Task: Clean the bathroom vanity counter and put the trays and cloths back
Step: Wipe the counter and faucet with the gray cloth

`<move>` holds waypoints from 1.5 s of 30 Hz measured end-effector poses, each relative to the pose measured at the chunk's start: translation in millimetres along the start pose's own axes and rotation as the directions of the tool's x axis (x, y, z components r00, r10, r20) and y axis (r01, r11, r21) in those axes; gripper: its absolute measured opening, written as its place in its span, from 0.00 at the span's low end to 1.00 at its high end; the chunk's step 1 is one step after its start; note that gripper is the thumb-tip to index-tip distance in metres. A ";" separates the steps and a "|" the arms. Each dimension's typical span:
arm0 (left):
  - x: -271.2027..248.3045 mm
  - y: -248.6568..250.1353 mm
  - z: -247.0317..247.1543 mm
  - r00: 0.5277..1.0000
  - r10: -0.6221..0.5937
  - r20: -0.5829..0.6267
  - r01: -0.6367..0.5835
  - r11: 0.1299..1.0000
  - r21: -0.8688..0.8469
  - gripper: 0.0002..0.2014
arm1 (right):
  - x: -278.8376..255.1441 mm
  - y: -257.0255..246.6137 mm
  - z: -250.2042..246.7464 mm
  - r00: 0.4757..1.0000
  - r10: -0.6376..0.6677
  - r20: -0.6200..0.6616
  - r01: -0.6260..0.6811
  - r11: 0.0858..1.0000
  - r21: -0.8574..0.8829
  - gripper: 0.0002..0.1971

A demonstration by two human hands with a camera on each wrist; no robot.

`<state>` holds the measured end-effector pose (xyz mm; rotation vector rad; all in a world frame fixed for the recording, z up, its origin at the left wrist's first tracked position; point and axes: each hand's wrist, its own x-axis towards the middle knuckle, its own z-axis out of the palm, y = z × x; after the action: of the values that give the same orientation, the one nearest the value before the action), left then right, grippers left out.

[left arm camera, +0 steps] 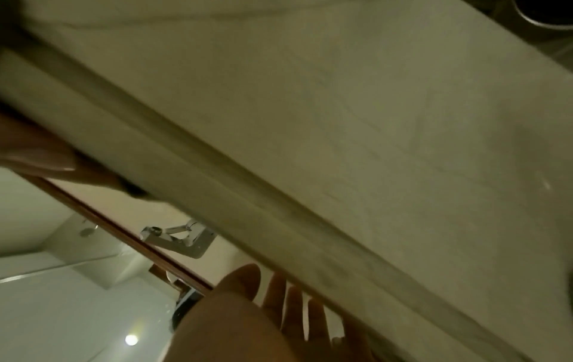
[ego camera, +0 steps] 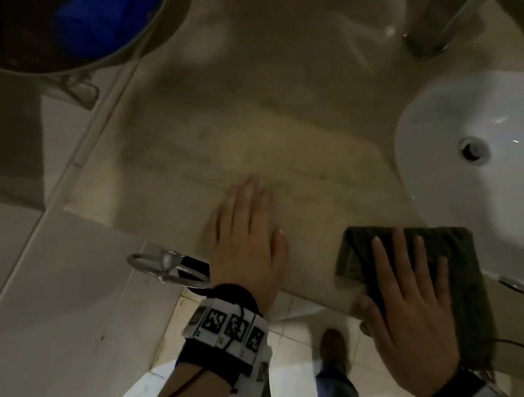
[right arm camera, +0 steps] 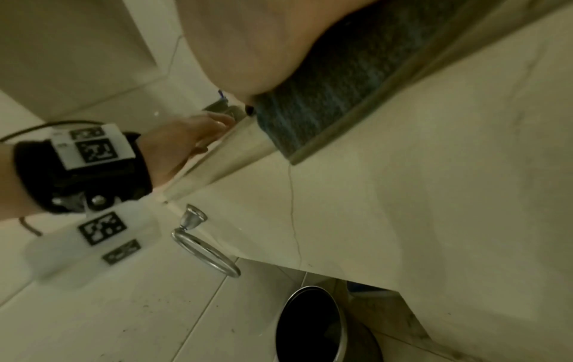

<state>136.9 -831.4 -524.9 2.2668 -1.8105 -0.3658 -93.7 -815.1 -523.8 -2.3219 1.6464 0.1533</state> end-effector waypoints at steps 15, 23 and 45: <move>33.2 -32.4 -5.9 0.994 0.005 0.114 -0.024 0.986 0.164 0.34 | 11.8 -52.4 3.7 0.965 0.256 -0.058 -0.253 0.966 0.058 0.32; 31.7 -31.8 -4.2 0.998 0.003 0.064 -0.013 0.989 0.150 0.34 | 73.5 -47.6 -10.4 0.991 0.129 -0.035 -0.128 0.992 0.017 0.32; 35.7 -28.6 -7.2 0.991 -0.027 0.127 0.005 0.986 0.170 0.35 | 123.1 -54.1 -19.9 0.996 0.087 -0.001 -0.087 0.996 0.008 0.32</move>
<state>173.1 -859.9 -529.3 2.4236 -1.9562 -0.3836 -2.7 -916.1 -526.5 -2.2463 1.7469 0.1632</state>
